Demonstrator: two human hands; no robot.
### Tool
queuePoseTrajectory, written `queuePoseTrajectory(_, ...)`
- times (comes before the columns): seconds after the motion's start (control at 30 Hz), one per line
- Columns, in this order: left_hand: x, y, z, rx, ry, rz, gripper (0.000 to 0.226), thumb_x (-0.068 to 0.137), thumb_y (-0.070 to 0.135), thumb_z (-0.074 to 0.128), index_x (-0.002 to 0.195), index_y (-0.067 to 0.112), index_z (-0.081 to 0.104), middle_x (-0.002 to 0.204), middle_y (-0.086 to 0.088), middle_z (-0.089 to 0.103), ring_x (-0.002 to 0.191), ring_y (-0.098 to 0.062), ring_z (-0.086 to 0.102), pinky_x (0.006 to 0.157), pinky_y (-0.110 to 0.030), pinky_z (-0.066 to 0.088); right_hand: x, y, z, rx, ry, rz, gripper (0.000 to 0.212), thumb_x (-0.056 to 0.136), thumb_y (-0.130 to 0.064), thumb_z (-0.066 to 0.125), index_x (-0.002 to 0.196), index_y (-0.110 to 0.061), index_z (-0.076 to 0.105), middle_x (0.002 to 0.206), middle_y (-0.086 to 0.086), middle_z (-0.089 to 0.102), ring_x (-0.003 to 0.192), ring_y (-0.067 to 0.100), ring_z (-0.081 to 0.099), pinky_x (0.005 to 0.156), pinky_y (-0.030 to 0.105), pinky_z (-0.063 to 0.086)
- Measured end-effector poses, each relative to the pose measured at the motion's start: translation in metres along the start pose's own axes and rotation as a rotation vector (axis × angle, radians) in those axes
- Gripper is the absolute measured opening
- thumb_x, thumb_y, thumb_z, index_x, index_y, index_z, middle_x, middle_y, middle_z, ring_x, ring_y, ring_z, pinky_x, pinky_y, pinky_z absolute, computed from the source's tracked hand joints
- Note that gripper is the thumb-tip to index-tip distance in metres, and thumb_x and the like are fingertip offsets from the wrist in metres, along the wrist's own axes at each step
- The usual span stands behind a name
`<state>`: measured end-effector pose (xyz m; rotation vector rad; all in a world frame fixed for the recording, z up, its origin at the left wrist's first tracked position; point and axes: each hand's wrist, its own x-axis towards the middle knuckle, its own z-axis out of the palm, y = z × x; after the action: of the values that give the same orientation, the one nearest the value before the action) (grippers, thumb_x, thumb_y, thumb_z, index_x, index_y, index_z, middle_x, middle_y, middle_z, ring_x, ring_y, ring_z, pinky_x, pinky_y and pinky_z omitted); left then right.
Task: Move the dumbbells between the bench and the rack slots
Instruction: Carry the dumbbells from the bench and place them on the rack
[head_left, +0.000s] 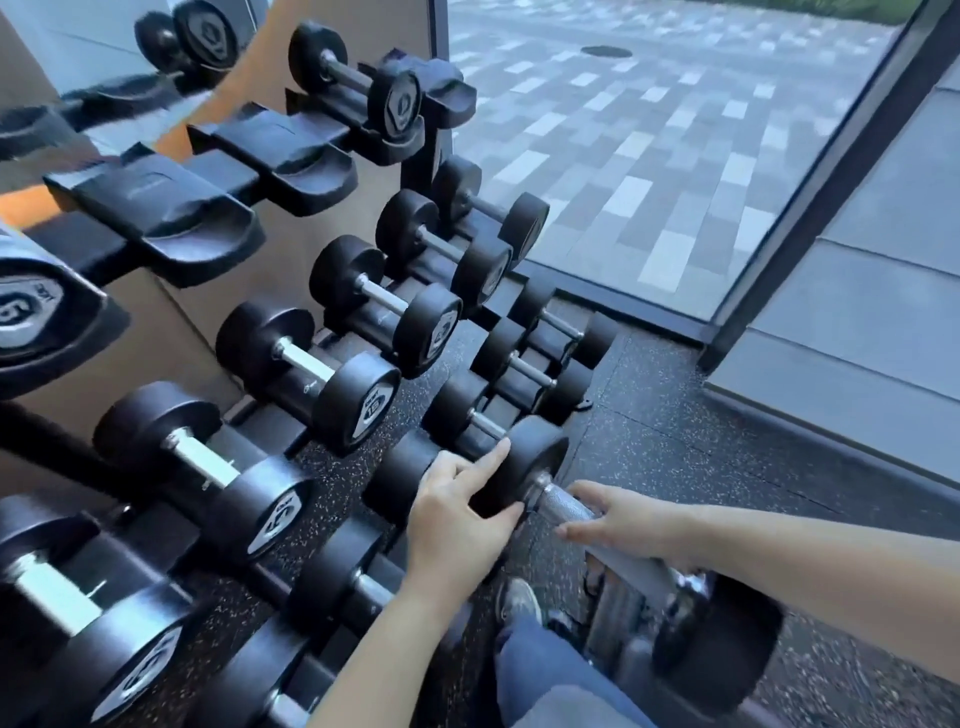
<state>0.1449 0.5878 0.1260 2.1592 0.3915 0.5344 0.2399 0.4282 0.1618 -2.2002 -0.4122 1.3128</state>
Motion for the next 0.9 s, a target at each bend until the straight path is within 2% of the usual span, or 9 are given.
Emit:
queuePoseTrajectory(0.13, 0.076, 0.008, 0.023, 0.017, 0.066, -0.018, 0.073, 0.063, 0.017, 0.082, 0.117, 0.049, 0.045, 0.074, 0.011, 0.038, 0.060, -0.004, 0.039, 0.064, -0.019, 0.040, 0.044, -0.022, -0.072, -0.045, 0.002, -0.037, 0.034, 0.091, -0.032, 0.057, 0.120, -0.023, 0.043, 0.091, 0.006, 0.061, 0.069, 0.018, 0.057, 0.070, 0.037, 0.052)
queuePoseTrajectory(0.2, 0.108, 0.015, 0.030, 0.026, 0.089, -0.024, 0.073, 0.063, 0.017, 0.082, 0.116, 0.050, 0.045, 0.074, 0.010, 0.039, 0.061, -0.004, 0.039, 0.065, -0.021, 0.042, 0.061, -0.033, -0.104, -0.047, -0.005, -0.056, 0.038, 0.090, -0.034, 0.058, 0.124, -0.025, 0.042, 0.095, 0.005, 0.062, 0.066, 0.014, 0.056, 0.068, 0.034, 0.051)
queuePoseTrajectory(0.27, 0.136, 0.020, 0.035, 0.029, 0.117, -0.041, 0.074, 0.062, 0.018, 0.082, 0.116, 0.050, 0.045, 0.074, 0.008, 0.040, 0.061, -0.006, 0.039, 0.067, -0.025, 0.046, 0.078, -0.042, -0.133, -0.087, -0.011, -0.082, 0.045, 0.089, -0.037, 0.058, 0.129, -0.026, 0.039, 0.100, -0.002, 0.060, 0.072, 0.011, 0.057, 0.067, 0.029, 0.050)
queuePoseTrajectory(0.3, 0.148, 0.023, 0.037, 0.037, 0.126, -0.041, 0.074, 0.061, 0.017, 0.083, 0.117, 0.049, 0.046, 0.073, 0.008, 0.039, 0.062, -0.008, 0.040, 0.067, -0.026, 0.047, 0.084, -0.046, -0.146, -0.088, -0.018, -0.088, 0.048, 0.089, -0.036, 0.058, 0.131, -0.027, 0.037, 0.097, -0.003, 0.060, 0.071, 0.011, 0.058, 0.066, 0.027, 0.049)
queuePoseTrajectory(0.4, 0.173, 0.026, 0.038, 0.051, 0.137, -0.023, 0.075, 0.060, 0.018, 0.083, 0.118, 0.049, 0.046, 0.073, 0.008, 0.038, 0.064, -0.010, 0.043, 0.067, -0.026, 0.047, 0.100, -0.055, -0.171, -0.055, -0.061, -0.109, 0.050, 0.088, -0.034, 0.060, 0.132, -0.029, 0.035, 0.076, 0.003, 0.064, 0.053, 0.013, 0.059, 0.056, 0.027, 0.050)
queuePoseTrajectory(0.53, 0.196, 0.027, 0.041, 0.054, 0.131, -0.045, 0.073, 0.062, 0.020, 0.082, 0.115, 0.053, 0.045, 0.073, 0.009, 0.037, 0.065, -0.007, 0.041, 0.070, -0.019, 0.042, 0.113, -0.061, -0.189, -0.027, -0.095, -0.113, 0.049, 0.089, -0.034, 0.060, 0.130, -0.031, 0.034, 0.072, 0.005, 0.063, 0.051, 0.015, 0.057, 0.057, 0.029, 0.051)
queuePoseTrajectory(0.77, 0.200, 0.019, 0.042, 0.031, 0.091, -0.109, 0.072, 0.063, 0.022, 0.081, 0.108, 0.062, 0.042, 0.073, 0.009, 0.037, 0.066, -0.008, 0.042, 0.069, -0.019, 0.043, 0.125, -0.063, -0.188, -0.018, -0.130, -0.094, 0.035, 0.090, -0.032, 0.059, 0.120, -0.030, 0.042, 0.073, 0.005, 0.061, 0.053, 0.014, 0.055, 0.058, 0.028, 0.050)
queuePoseTrajectory(0.9, 0.197, 0.012, 0.038, 0.025, 0.080, -0.153, 0.071, 0.063, 0.022, 0.081, 0.110, 0.059, 0.044, 0.073, 0.009, 0.037, 0.065, -0.005, 0.041, 0.068, -0.017, 0.042, 0.132, -0.067, -0.181, -0.043, -0.153, -0.073, 0.027, 0.090, -0.032, 0.058, 0.113, -0.032, 0.044, 0.070, 0.003, 0.061, 0.053, 0.013, 0.055, 0.058, 0.029, 0.049)
